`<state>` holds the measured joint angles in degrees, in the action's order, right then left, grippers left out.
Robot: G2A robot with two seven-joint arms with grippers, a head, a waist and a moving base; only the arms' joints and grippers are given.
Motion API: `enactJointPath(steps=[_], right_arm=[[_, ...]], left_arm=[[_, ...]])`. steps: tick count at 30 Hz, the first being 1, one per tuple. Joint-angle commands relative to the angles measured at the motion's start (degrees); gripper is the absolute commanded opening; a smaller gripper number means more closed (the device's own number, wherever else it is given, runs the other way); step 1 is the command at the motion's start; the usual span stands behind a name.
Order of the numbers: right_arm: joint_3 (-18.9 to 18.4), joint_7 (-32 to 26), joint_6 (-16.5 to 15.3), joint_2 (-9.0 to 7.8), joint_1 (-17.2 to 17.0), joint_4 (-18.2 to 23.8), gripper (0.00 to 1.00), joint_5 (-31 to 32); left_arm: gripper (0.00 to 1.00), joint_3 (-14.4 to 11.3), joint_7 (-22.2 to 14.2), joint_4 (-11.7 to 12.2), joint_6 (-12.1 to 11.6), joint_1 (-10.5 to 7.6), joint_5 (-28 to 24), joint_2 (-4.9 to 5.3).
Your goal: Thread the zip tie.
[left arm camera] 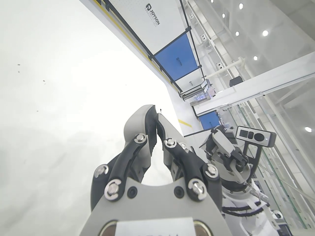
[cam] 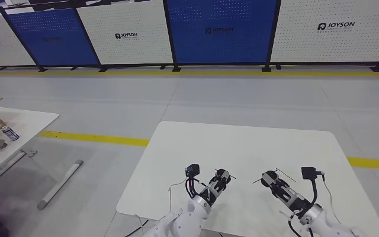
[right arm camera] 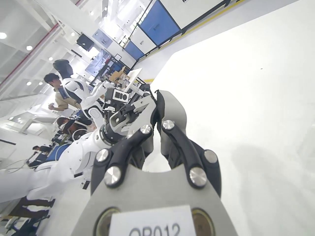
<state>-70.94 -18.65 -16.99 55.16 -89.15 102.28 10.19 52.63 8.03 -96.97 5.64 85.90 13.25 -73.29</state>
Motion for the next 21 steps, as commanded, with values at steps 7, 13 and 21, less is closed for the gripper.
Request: enactJointPath(steps=[7, 13, 21], right_arm=[[5.1, 13.7, 0.9, 1.76, -2.0, -1.2, 0.00, 6.0], [5.4, 14.3, 1.1, 1.84, -2.1, -1.1, 0.00, 6.5], [6.2, 13.7, 1.2, 2.15, -1.4, -2.1, 0.00, 6.3]], left_arm=[[0.00, 0.0, 0.0, 0.0, 0.0, 0.00, 0.0, 0.00], [0.00, 0.0, 0.0, 0.0, 0.0, 0.00, 0.0, 0.00], [0.00, 0.0, 0.0, 0.0, 0.0, 0.00, 0.0, 0.00]])
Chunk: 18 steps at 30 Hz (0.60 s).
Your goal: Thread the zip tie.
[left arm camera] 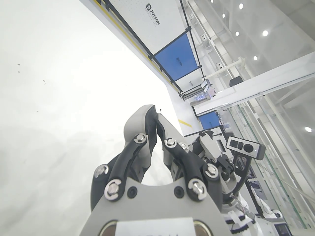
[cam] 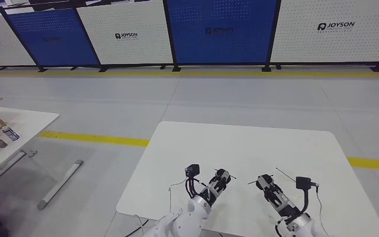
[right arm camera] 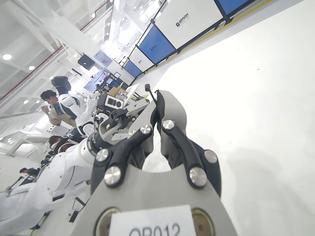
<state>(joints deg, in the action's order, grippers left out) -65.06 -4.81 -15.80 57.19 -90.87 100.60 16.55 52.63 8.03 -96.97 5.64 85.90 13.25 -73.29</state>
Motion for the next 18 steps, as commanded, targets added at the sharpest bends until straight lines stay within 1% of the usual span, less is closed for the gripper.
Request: enactJointPath(steps=[1, 4, 7, 15, 18], right_arm=[[1.3, 0.0, 0.3, 0.44, 1.2, -1.7, 0.00, 0.0], [3.9, 0.2, -0.5, 1.32, 3.4, -4.5, 0.00, -0.3], [4.8, 1.0, -1.5, 1.90, 4.6, -6.1, 0.00, -1.3], [4.9, 1.1, -1.9, 2.02, 4.8, -6.2, 0.00, -1.6], [4.6, 2.4, -1.0, 2.31, 4.7, -6.1, 0.00, -2.2]], left_arm=[[0.00, 0.0, 0.0, 0.0, 0.0, 0.00, 0.0, 0.00], [0.00, 0.0, 0.0, 0.0, 0.0, 0.00, 0.0, 0.00], [0.00, 0.0, 0.0, 0.0, 0.0, 0.00, 0.0, 0.00], [0.00, 0.0, 0.0, 0.0, 0.0, 0.00, 0.0, 0.00], [0.00, 0.0, 0.0, 0.0, 0.0, 0.00, 0.0, 0.00]])
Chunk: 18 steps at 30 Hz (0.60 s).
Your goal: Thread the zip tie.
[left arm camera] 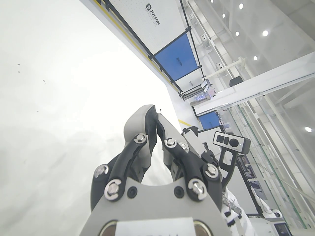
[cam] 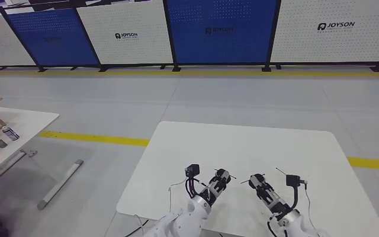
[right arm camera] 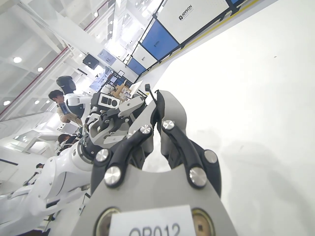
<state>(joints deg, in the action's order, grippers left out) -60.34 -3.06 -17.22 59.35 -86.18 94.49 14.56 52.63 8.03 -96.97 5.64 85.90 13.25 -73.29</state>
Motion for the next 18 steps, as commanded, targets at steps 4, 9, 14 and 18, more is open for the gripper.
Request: enactJointPath(steps=[4, 9, 14, 18], right_arm=[[2.2, 4.2, 3.1, 1.19, 0.7, -0.5, 0.00, 1.5], [5.8, 8.4, 6.3, 2.79, 2.8, -2.2, 0.00, 4.3], [5.8, 8.4, 6.3, 2.79, 2.8, -2.2, 0.00, 4.3], [5.7, 8.4, 6.3, 2.80, 2.7, -2.2, 0.00, 4.3]], left_arm=[[0.00, 0.0, 0.0, 0.0, 0.0, 0.00, 0.0, 0.00], [0.00, 0.0, 0.0, 0.0, 0.0, 0.00, 0.0, 0.00], [0.00, 0.0, 0.0, 0.0, 0.0, 0.00, 0.0, 0.00], [0.00, 0.0, 0.0, 0.0, 0.0, 0.00, 0.0, 0.00]])
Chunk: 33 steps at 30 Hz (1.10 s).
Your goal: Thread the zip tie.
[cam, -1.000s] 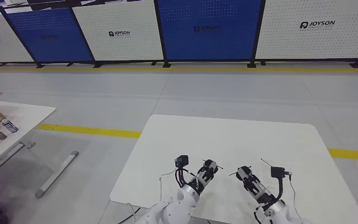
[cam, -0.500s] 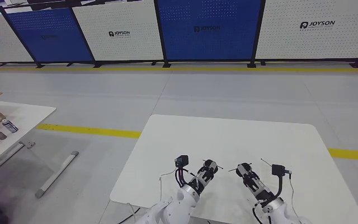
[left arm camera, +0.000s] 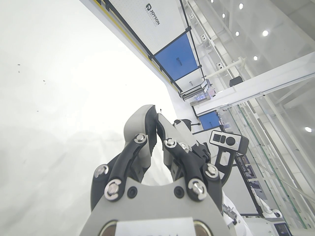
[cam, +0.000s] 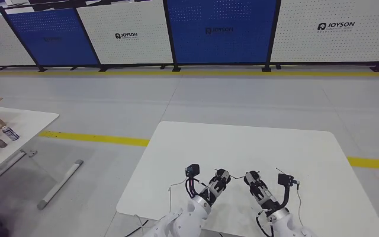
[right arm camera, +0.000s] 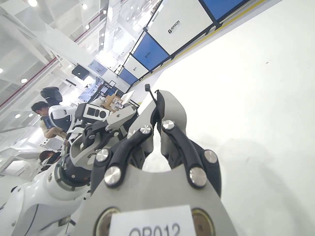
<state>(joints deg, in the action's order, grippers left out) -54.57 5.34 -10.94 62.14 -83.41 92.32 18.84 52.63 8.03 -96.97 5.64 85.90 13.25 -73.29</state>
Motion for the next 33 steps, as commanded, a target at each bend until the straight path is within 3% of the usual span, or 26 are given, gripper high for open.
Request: enactJointPath(steps=[1, 16, 26, 33], right_arm=[[-0.2, -0.1, 0.1, 0.07, -0.1, 0.0, 0.00, -0.2], [-0.7, -2.1, -0.3, 0.63, 0.1, -0.6, 0.00, -0.7], [-2.8, -1.6, -2.7, 0.96, -1.8, 0.0, 0.00, -1.0], [-3.2, -3.0, -2.9, 1.47, -1.3, -1.0, 0.00, -1.4]], left_arm=[[0.00, 0.0, 0.0, 0.0, 0.0, 0.00, 0.0, 0.00], [0.00, 0.0, 0.0, 0.0, 0.0, 0.00, 0.0, 0.00], [0.00, 0.0, 0.0, 0.0, 0.0, 0.00, 0.0, 0.00], [0.00, 0.0, 0.0, 0.0, 0.0, 0.00, 0.0, 0.00]])
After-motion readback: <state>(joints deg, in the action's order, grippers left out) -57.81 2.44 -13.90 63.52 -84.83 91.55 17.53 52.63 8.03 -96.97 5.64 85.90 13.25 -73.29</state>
